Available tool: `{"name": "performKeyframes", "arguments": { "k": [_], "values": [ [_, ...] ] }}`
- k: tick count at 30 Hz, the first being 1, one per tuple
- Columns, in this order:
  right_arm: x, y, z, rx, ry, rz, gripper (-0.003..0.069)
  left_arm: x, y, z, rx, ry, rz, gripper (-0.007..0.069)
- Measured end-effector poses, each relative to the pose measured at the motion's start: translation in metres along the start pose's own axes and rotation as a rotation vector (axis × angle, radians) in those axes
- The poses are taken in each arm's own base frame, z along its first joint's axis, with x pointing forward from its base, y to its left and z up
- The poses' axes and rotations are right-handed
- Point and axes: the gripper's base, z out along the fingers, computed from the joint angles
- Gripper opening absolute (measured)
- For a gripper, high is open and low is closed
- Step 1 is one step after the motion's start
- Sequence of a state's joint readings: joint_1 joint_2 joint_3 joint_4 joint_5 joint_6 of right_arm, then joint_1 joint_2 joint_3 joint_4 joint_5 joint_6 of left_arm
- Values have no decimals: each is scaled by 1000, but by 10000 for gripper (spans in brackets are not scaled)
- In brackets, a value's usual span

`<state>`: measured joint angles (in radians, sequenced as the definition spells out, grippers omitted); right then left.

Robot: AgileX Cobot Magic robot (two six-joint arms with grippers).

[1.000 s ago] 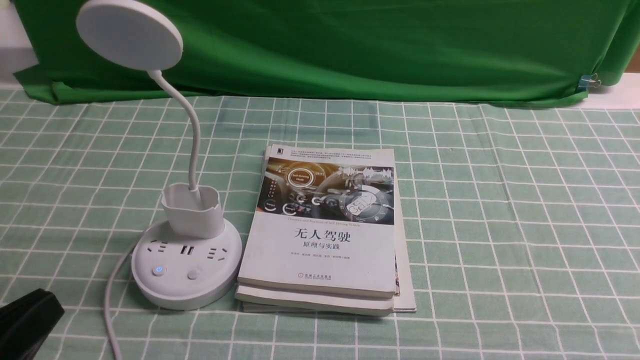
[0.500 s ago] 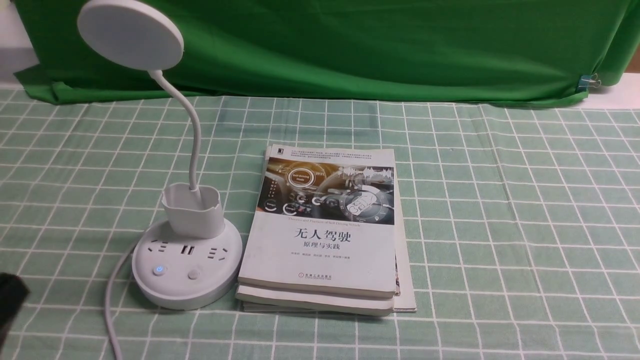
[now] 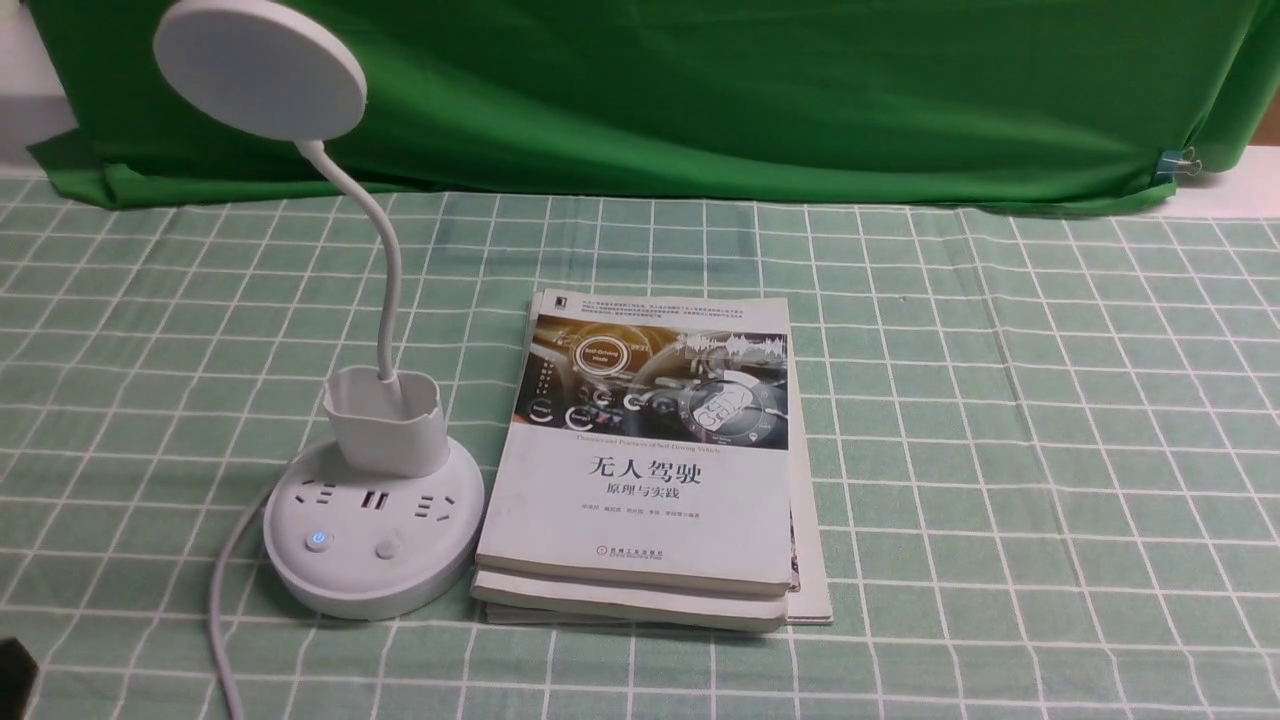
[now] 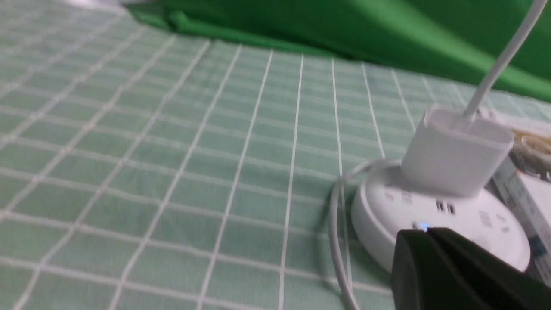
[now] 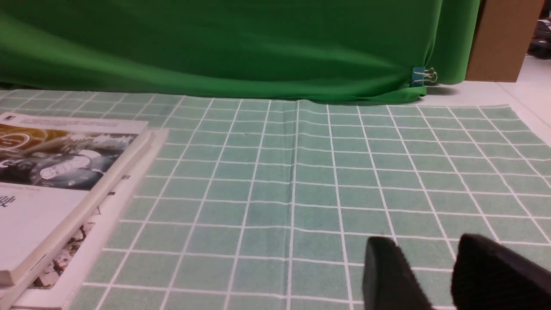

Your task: Turn off the desk lamp on the blue coffee tablecloth by hand.

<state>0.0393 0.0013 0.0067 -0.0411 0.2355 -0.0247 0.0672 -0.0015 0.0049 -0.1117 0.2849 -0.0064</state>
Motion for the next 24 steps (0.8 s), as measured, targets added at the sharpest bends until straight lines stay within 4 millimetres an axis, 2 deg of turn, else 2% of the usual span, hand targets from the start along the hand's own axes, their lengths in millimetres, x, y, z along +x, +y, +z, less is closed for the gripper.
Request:
{"name": "performKeyframes", "arguments": {
  "k": [24],
  "values": [
    [0, 0, 0, 0, 0, 0, 242, 1, -1, 0, 11, 13, -13, 3]
  ]
}}
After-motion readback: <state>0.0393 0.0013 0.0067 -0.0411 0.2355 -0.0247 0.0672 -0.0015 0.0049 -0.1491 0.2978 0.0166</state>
